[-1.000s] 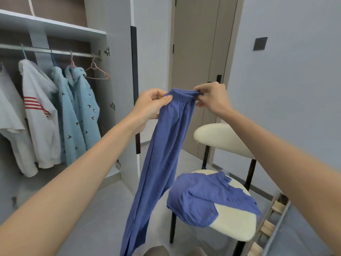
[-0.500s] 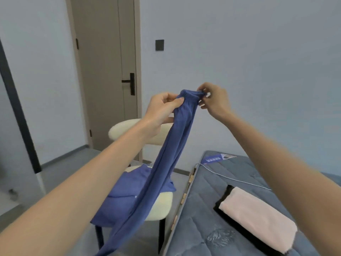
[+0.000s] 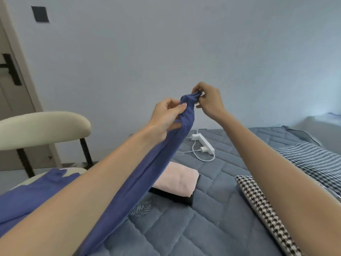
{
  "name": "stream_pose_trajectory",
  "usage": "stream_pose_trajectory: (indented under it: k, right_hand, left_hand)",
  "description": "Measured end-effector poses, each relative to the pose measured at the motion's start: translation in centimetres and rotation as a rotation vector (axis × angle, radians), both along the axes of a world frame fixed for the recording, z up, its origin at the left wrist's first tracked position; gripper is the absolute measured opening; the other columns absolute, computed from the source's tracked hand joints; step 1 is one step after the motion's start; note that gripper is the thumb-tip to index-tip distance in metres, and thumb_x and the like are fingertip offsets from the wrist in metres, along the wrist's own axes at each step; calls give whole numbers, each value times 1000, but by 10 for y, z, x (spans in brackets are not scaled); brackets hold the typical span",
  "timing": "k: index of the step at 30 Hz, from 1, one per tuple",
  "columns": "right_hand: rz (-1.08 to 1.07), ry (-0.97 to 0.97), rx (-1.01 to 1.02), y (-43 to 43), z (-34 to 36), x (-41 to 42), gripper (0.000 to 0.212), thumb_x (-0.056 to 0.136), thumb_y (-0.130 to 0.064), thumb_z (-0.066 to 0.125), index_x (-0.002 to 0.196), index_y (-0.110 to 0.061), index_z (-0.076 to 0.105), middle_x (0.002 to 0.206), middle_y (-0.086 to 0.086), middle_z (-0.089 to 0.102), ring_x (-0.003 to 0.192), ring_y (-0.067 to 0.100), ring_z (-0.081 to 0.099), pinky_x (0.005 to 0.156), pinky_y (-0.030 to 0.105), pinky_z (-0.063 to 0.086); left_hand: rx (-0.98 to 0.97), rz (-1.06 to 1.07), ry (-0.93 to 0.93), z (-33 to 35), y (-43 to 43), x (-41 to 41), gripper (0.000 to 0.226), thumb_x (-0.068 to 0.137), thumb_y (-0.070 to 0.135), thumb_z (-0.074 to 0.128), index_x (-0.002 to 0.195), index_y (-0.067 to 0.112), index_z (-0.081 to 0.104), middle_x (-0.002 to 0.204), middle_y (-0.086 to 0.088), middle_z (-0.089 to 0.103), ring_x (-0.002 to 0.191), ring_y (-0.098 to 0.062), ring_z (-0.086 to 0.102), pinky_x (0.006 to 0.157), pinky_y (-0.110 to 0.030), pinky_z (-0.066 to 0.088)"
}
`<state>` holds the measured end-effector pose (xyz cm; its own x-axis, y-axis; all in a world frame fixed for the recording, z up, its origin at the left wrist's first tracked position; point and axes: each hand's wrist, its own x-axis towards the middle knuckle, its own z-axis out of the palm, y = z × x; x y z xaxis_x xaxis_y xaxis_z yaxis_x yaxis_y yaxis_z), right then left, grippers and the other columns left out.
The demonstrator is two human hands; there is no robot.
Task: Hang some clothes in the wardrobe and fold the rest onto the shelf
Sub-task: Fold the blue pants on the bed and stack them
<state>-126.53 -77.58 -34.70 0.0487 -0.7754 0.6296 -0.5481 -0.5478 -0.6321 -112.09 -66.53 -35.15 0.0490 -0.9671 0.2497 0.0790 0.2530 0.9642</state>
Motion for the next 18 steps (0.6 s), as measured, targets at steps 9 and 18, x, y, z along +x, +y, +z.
stream_pose_trajectory:
  k: [9, 18]
  right_hand:
    - [-62, 55, 45, 20, -30, -95, 38, 75, 16, 37, 86, -12, 60, 93, 12, 62, 69, 27, 57, 61, 41, 55]
    - [7, 417, 155, 12, -90, -69, 51, 64, 6, 37, 69, -42, 53, 88, -6, 65, 84, 20, 61, 76, 47, 53]
  left_hand:
    - [67, -155, 55, -30, 6, -84, 15, 94, 11, 57, 82, 12, 50, 87, -6, 58, 68, -13, 60, 49, -19, 53]
    - [269, -115, 72, -111, 11, -42, 16, 94, 10, 56, 80, 13, 50, 84, -4, 59, 69, -13, 59, 60, -27, 54]
